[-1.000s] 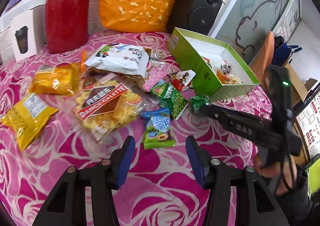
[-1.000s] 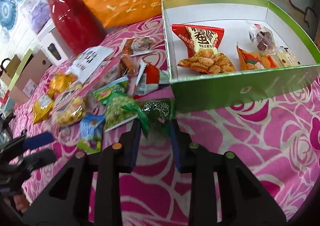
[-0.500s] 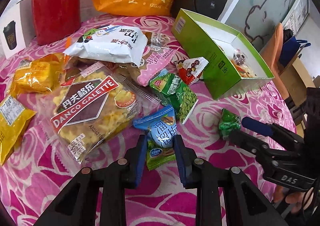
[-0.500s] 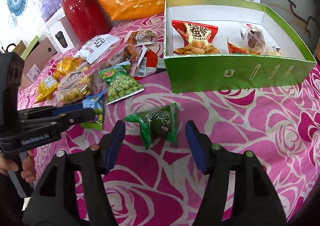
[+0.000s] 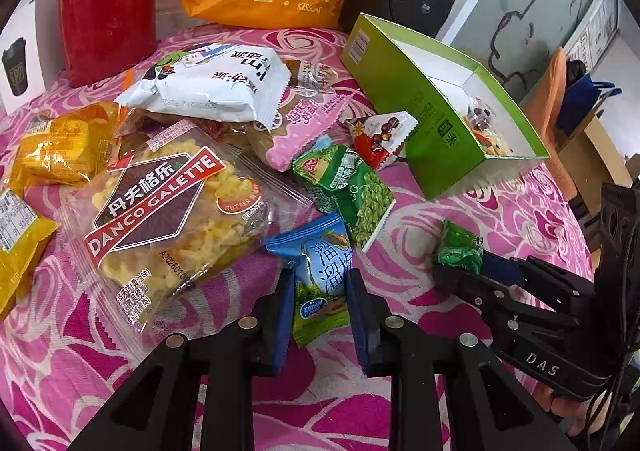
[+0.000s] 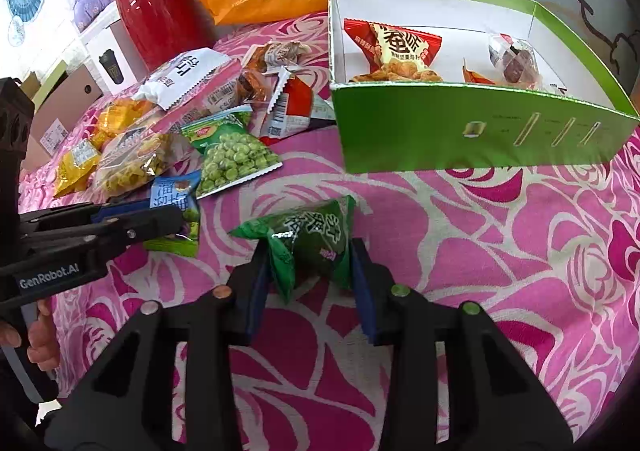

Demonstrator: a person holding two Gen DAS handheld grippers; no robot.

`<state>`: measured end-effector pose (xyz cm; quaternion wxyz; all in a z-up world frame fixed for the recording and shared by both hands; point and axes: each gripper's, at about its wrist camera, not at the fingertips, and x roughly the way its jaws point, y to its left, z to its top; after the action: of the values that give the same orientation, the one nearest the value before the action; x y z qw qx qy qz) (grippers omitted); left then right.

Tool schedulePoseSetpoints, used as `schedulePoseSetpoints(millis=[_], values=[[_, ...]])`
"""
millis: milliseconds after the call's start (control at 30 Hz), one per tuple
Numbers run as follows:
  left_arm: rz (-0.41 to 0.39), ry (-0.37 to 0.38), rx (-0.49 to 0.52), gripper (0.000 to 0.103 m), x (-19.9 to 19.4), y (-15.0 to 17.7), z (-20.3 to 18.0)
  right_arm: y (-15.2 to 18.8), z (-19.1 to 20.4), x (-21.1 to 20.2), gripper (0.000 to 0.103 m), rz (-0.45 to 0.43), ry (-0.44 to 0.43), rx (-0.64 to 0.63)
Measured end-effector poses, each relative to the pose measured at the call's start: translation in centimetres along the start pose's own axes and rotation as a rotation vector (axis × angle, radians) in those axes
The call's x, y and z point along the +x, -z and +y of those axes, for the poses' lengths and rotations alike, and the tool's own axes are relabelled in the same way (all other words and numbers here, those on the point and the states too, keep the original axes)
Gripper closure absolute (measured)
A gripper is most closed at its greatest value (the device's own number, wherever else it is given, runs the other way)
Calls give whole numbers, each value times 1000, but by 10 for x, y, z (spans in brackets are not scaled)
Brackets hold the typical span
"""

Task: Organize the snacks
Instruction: 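Grasp the blue packet with left tool while right grasps the green snack bag, then lower both packets into the green box and open both tools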

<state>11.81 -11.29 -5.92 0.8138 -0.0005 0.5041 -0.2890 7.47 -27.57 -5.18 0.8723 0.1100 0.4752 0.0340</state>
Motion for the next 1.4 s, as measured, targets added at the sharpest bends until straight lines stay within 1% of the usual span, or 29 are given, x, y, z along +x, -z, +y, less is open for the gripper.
schedulePoseSetpoints(millis=[167, 233, 333, 467, 600, 700, 800, 900, 1033, 1233, 1400], values=[[-12, 14, 3, 82, -10, 2, -7, 3, -2, -10, 69, -12, -35, 19], [-29, 25, 16, 82, -20, 2, -12, 2, -2, -20, 69, -32, -48, 23], [-59, 43, 52, 82, -37, -4, -22, -3, -3, -42, 69, -87, -61, 26], [-100, 77, 91, 82, -51, -20, -39, -16, -13, -70, 69, -175, -41, 34], [-128, 102, 140, 82, -56, -44, -61, -26, -32, -86, 69, -225, 10, 48], [-149, 122, 192, 82, -56, -62, -85, -34, -50, -93, 69, -252, 54, 75], [-153, 144, 223, 82, -52, -74, -101, -42, -70, -96, 69, -280, 109, 94], [-143, 178, 234, 82, -41, -86, -118, -47, -87, -97, 69, -298, 131, 112], [-133, 193, 252, 82, -21, -101, -138, -57, -111, -91, 69, -298, 164, 116], [-104, 178, 254, 82, 7, -121, -148, -69, -136, -76, 69, -281, 176, 132], [-85, 164, 254, 81, 24, -127, -148, -75, -143, -64, 66, -276, 168, 123]])
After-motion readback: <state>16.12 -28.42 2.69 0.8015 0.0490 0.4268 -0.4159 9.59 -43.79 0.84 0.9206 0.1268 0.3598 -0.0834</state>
